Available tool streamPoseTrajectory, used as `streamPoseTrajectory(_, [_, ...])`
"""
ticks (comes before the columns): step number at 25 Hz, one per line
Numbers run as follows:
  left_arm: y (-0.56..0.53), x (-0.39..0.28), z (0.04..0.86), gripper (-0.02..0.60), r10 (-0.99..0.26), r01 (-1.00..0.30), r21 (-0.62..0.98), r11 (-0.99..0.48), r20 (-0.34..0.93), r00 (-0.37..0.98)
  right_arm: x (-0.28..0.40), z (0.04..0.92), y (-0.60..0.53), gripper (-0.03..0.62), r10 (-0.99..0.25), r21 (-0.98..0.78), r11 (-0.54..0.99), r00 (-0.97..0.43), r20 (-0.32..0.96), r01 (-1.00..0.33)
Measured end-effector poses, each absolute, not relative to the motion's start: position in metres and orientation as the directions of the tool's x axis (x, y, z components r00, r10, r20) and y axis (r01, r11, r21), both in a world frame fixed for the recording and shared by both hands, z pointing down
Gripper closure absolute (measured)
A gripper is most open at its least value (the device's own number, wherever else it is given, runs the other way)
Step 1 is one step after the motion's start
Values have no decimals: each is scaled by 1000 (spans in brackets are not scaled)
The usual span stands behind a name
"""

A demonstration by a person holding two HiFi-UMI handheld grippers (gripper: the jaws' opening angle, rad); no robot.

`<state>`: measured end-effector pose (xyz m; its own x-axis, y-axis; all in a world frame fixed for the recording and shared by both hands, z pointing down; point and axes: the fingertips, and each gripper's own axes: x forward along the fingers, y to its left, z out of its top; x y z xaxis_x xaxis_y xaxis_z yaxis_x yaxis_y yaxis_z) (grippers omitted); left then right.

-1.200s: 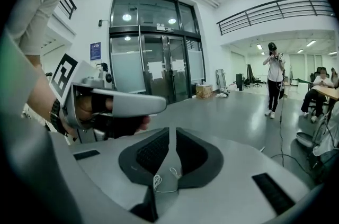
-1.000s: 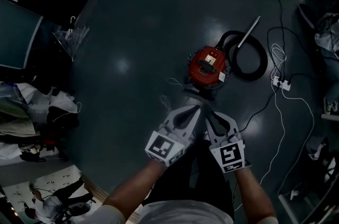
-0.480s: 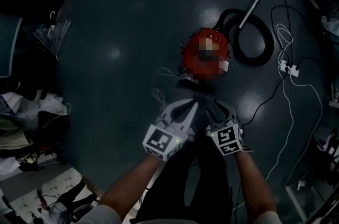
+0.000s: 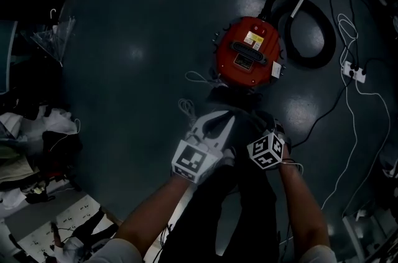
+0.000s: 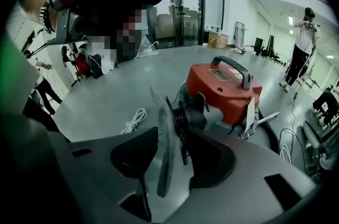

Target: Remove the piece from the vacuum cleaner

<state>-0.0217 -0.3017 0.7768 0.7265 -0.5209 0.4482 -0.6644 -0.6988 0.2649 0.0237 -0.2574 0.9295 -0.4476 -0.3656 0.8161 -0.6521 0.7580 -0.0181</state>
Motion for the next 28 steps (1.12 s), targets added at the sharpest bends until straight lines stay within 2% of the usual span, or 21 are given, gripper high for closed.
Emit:
streamPoseTrajectory(8, [-293,-18,832,574,-469,-633,222,-742,504,725,23,972,-258,447,-377,69,775,-372,848,-628])
streamPoseTrajectory(9, [-292,-19,837,574,-465,-633,221,-742,510,723,22,973,-259,511,-386,93,782,-362,849,-616])
streamPoseTrajectory(10, [-291,-20,841,574,-463,-634,222,-741,516,721,21,975,-258,550,-394,117,792,-355,848,-599])
streamPoseTrajectory(11, [-291,-21,844,574,-461,-635,223,-739,520,719,19,975,-258,560,-399,138,803,-351,847,-579])
streamPoseTrajectory(14, [-287,-25,847,574,-460,-642,230,-731,529,713,16,975,-252,565,-390,155,831,-360,847,-534])
streamPoseTrajectory(19, [-278,-28,849,574,-457,-651,241,-720,540,707,10,975,-239,568,-314,67,860,-420,851,-506])
streamPoseTrajectory(24, [-272,-26,853,574,-459,-655,247,-714,543,704,7,977,-235,568,-319,82,869,-426,847,-487])
streamPoseTrajectory(28, [-265,-26,848,574,-466,-663,259,-702,537,703,3,971,-231,568,-254,-10,872,-471,845,-490])
